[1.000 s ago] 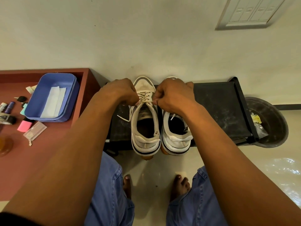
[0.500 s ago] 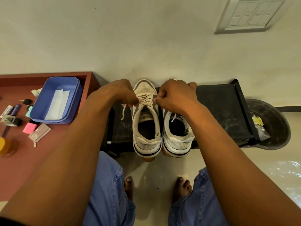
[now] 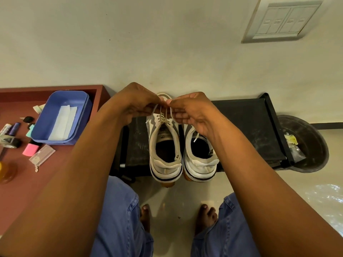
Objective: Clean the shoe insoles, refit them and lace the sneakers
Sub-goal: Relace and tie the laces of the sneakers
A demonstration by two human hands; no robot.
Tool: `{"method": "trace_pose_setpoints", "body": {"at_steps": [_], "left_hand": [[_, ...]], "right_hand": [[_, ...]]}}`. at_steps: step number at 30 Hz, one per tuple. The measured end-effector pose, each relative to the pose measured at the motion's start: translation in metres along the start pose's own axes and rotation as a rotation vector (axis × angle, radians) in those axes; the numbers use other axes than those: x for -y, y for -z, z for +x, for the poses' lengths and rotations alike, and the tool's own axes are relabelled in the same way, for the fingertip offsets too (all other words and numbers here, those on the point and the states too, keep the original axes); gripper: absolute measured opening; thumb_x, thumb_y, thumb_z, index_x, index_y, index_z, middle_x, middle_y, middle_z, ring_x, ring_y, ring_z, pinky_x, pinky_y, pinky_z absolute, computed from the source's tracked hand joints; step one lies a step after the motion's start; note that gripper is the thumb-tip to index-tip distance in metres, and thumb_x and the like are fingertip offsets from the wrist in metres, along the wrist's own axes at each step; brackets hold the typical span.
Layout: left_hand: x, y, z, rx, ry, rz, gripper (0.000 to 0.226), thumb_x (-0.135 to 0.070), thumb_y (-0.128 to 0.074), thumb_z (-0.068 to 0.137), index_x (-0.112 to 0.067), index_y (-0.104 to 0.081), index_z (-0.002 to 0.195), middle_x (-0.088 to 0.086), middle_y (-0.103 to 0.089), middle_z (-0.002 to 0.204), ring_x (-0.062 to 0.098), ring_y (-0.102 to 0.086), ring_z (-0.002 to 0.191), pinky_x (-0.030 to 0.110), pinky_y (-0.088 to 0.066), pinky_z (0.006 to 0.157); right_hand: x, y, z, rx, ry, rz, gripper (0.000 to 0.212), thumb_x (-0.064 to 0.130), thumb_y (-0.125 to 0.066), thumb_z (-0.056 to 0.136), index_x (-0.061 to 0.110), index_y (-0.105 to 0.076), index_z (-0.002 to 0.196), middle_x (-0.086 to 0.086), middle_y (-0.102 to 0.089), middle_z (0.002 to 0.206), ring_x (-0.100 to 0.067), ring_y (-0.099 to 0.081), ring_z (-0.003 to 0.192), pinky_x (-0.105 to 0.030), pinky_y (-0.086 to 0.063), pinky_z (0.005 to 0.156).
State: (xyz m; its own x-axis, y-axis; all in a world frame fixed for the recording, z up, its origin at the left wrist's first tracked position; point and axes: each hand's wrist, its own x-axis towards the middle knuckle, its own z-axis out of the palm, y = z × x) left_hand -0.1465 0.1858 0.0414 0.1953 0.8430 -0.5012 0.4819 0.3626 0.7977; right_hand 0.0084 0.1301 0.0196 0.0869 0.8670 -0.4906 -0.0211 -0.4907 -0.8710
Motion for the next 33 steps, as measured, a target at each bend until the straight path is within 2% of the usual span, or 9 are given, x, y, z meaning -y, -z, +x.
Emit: {"method": "trace_pose_setpoints", "body": {"at_steps": [2, 4, 6, 10, 15, 21, 24, 29, 33], "left_hand": [[0.002, -0.001, 0.001, -0.013, -0.006, 0.02, 0.019, -0.012, -0.074, 0.091, 0.001, -0.075, 0.104, 0.014, -0.078, 0.097, 0.025, -0.077, 0.094, 0.041, -0.06, 0.094], [0.004, -0.003, 0.003, -0.05, -0.011, 0.077, 0.013, -0.01, -0.074, 0.091, 0.0, -0.076, 0.099, 0.015, -0.078, 0.094, 0.025, -0.077, 0.089, 0.041, -0.061, 0.09], [0.007, -0.004, 0.007, -0.078, -0.016, 0.146, 0.009, -0.01, -0.076, 0.09, -0.002, -0.076, 0.094, 0.015, -0.078, 0.091, 0.025, -0.077, 0.087, 0.042, -0.063, 0.087], [0.012, -0.005, 0.012, -0.093, -0.039, 0.192, 0.006, -0.008, -0.082, 0.084, -0.006, -0.079, 0.089, 0.014, -0.078, 0.085, 0.026, -0.078, 0.082, 0.043, -0.064, 0.083], [0.014, -0.006, 0.014, -0.117, -0.05, 0.245, 0.01, -0.003, -0.082, 0.082, -0.013, -0.08, 0.085, 0.01, -0.078, 0.085, 0.022, -0.078, 0.079, 0.04, -0.065, 0.079], [0.015, -0.011, 0.014, -0.172, -0.102, 0.293, 0.017, -0.012, -0.087, 0.08, -0.023, -0.076, 0.074, 0.008, -0.078, 0.081, 0.02, -0.078, 0.074, 0.039, -0.065, 0.078], [0.014, -0.01, 0.013, -0.165, -0.115, 0.313, 0.017, -0.016, -0.089, 0.077, -0.027, -0.076, 0.075, 0.006, -0.078, 0.08, 0.019, -0.078, 0.073, 0.038, -0.065, 0.078], [0.015, -0.012, 0.013, -0.166, -0.121, 0.399, 0.029, -0.001, -0.084, 0.076, -0.029, -0.078, 0.077, 0.003, -0.077, 0.085, 0.021, -0.075, 0.081, 0.04, -0.064, 0.083], [0.016, -0.012, 0.016, -0.175, -0.107, 0.382, 0.023, -0.005, -0.086, 0.077, -0.026, -0.078, 0.077, 0.003, -0.077, 0.082, 0.018, -0.076, 0.076, 0.04, -0.064, 0.081]], "right_hand": [[-0.003, -0.005, 0.001, -0.011, -0.019, 0.085, 0.008, 0.014, -0.069, 0.094, 0.009, -0.066, 0.089, -0.01, -0.076, 0.084, -0.03, -0.074, 0.092, -0.041, -0.057, 0.095], [-0.01, -0.011, 0.004, -0.042, -0.009, 0.147, 0.008, 0.015, -0.073, 0.091, 0.008, -0.07, 0.091, -0.016, -0.077, 0.091, -0.031, -0.076, 0.088, -0.036, -0.061, 0.081], [-0.017, -0.016, 0.008, -0.104, 0.035, 0.172, 0.006, 0.014, -0.077, 0.088, 0.01, -0.075, 0.084, -0.02, -0.077, 0.09, -0.038, -0.075, 0.087, -0.038, -0.062, 0.073], [-0.025, -0.019, 0.017, -0.165, 0.099, 0.139, 0.002, 0.01, -0.079, 0.084, 0.01, -0.079, 0.086, -0.015, -0.077, 0.083, -0.037, -0.076, 0.083, -0.039, -0.064, 0.072], [-0.029, -0.015, 0.026, -0.17, 0.077, 0.015, 0.023, 0.005, -0.084, 0.076, 0.014, -0.079, 0.096, -0.01, -0.078, 0.088, -0.025, -0.077, 0.079, -0.035, -0.064, 0.071], [-0.034, -0.015, 0.033, -0.237, 0.13, -0.042, 0.019, 0.017, -0.086, 0.075, 0.02, -0.079, 0.093, -0.006, -0.079, 0.085, -0.024, -0.077, 0.075, -0.045, -0.064, 0.075], [-0.031, -0.012, 0.031, -0.205, 0.112, -0.05, 0.023, 0.015, -0.086, 0.077, 0.017, -0.079, 0.099, -0.009, -0.078, 0.087, -0.023, -0.077, 0.074, -0.044, -0.064, 0.074], [-0.024, -0.005, 0.025, -0.118, 0.072, -0.061, 0.037, 0.007, -0.087, 0.075, 0.015, -0.077, 0.109, -0.011, -0.078, 0.093, -0.025, -0.077, 0.078, -0.04, -0.065, 0.074], [-0.028, -0.006, 0.029, -0.142, 0.093, -0.081, 0.037, 0.012, -0.088, 0.075, 0.019, -0.077, 0.11, -0.01, -0.077, 0.1, -0.026, -0.077, 0.083, -0.042, -0.064, 0.076]]}}
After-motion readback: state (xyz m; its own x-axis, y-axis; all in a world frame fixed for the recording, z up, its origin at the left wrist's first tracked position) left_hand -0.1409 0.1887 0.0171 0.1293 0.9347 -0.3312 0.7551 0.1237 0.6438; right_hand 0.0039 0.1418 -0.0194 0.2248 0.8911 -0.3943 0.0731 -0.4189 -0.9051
